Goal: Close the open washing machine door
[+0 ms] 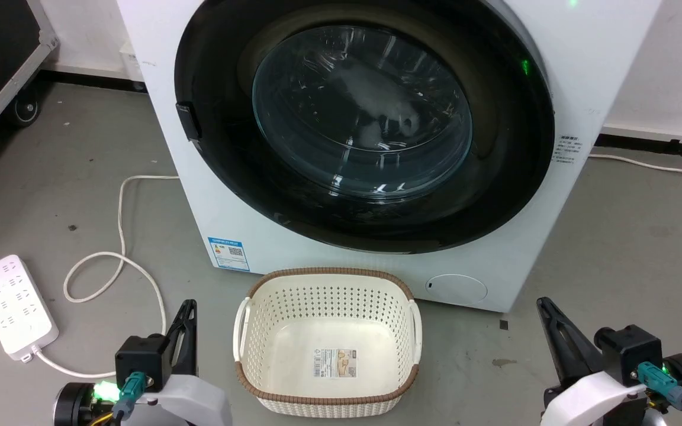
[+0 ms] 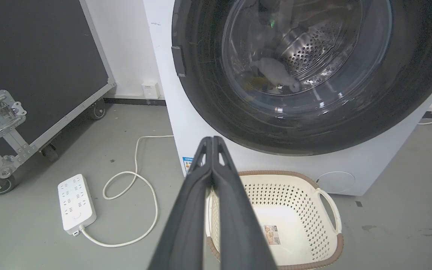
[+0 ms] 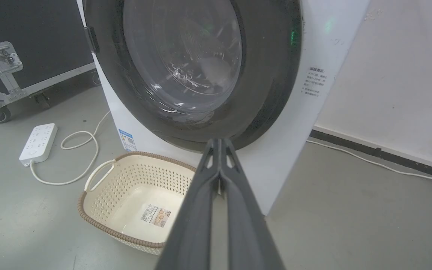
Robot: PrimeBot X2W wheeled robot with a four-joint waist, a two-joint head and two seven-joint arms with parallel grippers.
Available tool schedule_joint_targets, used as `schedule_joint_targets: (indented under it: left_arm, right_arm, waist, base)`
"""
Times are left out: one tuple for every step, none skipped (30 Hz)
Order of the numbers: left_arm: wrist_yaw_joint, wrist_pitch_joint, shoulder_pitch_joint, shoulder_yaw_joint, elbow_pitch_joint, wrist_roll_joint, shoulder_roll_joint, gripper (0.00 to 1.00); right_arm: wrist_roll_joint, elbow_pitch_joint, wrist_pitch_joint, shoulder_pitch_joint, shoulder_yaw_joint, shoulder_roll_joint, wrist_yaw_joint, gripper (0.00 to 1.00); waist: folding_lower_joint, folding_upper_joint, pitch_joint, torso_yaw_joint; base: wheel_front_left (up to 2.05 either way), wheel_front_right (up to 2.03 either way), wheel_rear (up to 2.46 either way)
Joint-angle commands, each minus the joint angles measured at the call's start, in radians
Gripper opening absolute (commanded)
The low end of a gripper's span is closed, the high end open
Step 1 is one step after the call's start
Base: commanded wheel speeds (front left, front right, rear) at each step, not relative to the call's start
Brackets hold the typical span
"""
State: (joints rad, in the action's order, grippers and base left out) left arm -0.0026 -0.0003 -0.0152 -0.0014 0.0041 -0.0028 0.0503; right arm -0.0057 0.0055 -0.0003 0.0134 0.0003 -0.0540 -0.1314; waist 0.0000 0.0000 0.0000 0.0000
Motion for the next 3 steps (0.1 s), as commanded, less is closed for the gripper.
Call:
schedule_joint_targets:
  left_arm:
    - [0.003, 0.000, 0.015, 0.001, -0.004, 0.003, 0.000, 0.00]
    - [0.003, 0.000, 0.015, 0.001, -0.004, 0.003, 0.000, 0.00]
    - [0.003, 0.000, 0.015, 0.001, -0.004, 0.003, 0.000, 0.00]
  right_arm:
    - [0.006, -0.005, 0.000, -0.013, 0.000, 0.004, 0.001, 0.00]
    - [0.006, -0.005, 0.000, -0.013, 0.000, 0.004, 0.001, 0.00]
    - [0.006, -0.005, 0.000, -0.013, 0.000, 0.004, 0.001, 0.00]
  waist:
    - [0.0000, 0.0000, 0.000, 0.000]
    - [0.0000, 0.0000, 0.000, 0.000]
    - [0.0000, 0.0000, 0.000, 0.000]
  base:
    - [0.00, 0.00, 0.00]
    - [0.00, 0.00, 0.00]
    - [0.00, 0.00, 0.00]
